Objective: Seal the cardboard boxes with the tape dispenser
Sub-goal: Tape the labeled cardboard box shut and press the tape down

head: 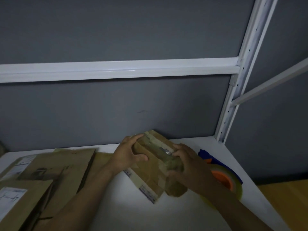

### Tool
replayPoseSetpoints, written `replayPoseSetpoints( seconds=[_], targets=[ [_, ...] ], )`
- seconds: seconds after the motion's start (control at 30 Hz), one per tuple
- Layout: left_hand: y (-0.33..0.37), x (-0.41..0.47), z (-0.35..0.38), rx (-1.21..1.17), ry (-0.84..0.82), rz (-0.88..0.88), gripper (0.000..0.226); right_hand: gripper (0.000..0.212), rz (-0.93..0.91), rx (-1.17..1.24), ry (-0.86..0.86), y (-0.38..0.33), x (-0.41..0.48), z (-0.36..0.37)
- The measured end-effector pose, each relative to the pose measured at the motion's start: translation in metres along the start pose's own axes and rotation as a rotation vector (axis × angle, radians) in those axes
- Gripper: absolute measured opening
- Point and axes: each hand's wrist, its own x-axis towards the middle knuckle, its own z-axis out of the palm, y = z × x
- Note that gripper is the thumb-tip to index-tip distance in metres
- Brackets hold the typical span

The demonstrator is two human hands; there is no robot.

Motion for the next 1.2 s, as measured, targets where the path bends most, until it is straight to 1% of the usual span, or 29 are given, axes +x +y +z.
replayPoseSetpoints(
  seconds=[0.03,0.07,0.13,0.17,0.2,0.23,0.27,0.33,0.4,0.47,0.5,0.57,0.63,0.7,0.77,0.83,0.87,0.93,1.0,1.03,1.07,1.1,1.13,1.2],
  targets=[
    [0.002,-0.008,0.003,0.024,0.056,-0.028,0.089,0.081,0.012,-0.048,0.041,-0.005,0.001,0.002],
    [0.004,-0.017,0.005,0.035,0.120,-0.056,0.086,0.077,0.021,-0.100,0.086,-0.007,0.004,0.005],
    [0.010,-0.036,0.008,0.035,0.259,-0.067,0.081,0.053,0.008,-0.193,0.226,-0.006,0.013,0.010],
    [0.014,-0.046,0.009,0.056,0.312,-0.039,0.078,0.040,-0.004,-0.202,0.311,-0.005,0.018,0.011],
    [0.016,-0.056,0.009,0.105,0.346,0.017,0.078,0.029,0.001,-0.186,0.348,-0.005,0.023,0.010],
    [0.016,-0.064,0.010,0.176,0.376,0.109,0.079,0.024,0.016,-0.149,0.314,-0.004,0.030,0.008],
    [0.012,-0.070,0.012,0.247,0.404,0.222,0.076,0.026,0.019,-0.108,0.250,-0.002,0.036,0.008],
    [0.006,-0.075,0.013,0.340,0.446,0.406,0.058,0.039,-0.012,0.000,0.105,0.004,0.046,0.006],
    [0.007,-0.070,0.010,0.387,0.439,0.462,0.047,0.050,-0.065,0.033,-0.034,0.009,0.054,0.002],
    [0.015,-0.065,0.012,0.381,0.382,0.458,0.046,0.056,-0.084,-0.020,-0.116,0.012,0.055,-0.004],
    [0.023,-0.063,0.017,0.352,0.352,0.436,0.049,0.059,-0.064,-0.052,-0.127,0.013,0.051,-0.008],
    [0.039,-0.061,0.030,0.351,0.334,0.356,0.049,0.059,0.007,-0.091,-0.053,0.020,0.033,-0.016],
    [0.055,-0.059,0.044,0.443,0.371,0.283,0.049,0.057,0.160,-0.046,0.048,0.039,0.002,-0.022],
    [0.070,-0.056,0.058,0.521,0.407,0.215,0.051,0.058,0.362,0.050,0.067,0.062,-0.029,-0.026],
    [0.085,-0.054,0.070,0.581,0.431,0.186,0.051,0.059,0.508,0.068,-0.007,0.080,-0.050,-0.032],
    [0.094,-0.052,0.081,0.622,0.435,0.203,0.049,0.055,0.544,0.029,-0.092,0.088,-0.058,-0.038],
    [0.098,-0.052,0.084,0.632,0.442,0.214,0.048,0.047,0.533,0.016,-0.096,0.090,-0.060,-0.041],
    [0.099,-0.052,0.089,0.642,0.473,0.235,0.047,0.030,0.511,-0.006,-0.059,0.092,-0.062,-0.044],
    [0.100,-0.055,0.090,0.639,0.498,0.246,0.055,0.024,0.495,-0.001,-0.007,0.090,-0.066,-0.043],
    [0.103,-0.057,0.089,0.607,0.508,0.264,0.060,0.021,0.486,0.035,0.055,0.087,-0.068,-0.044],
    [0.107,-0.060,0.087,0.542,0.512,0.298,0.060,0.017,0.468,0.111,0.145,0.081,-0.070,-0.046],
    [0.117,-0.063,0.085,0.457,0.507,0.343,0.056,0.013,0.441,0.208,0.246,0.073,-0.072,-0.050],
    [0.128,-0.066,0.082,0.354,0.475,0.379,0.050,0.013,0.416,0.310,0.353,0.064,-0.071,-0.055],
    [0.154,-0.072,0.080,0.105,0.308,0.369,0.041,0.017,0.365,0.427,0.537,0.045,-0.067,-0.066]
  ],
)
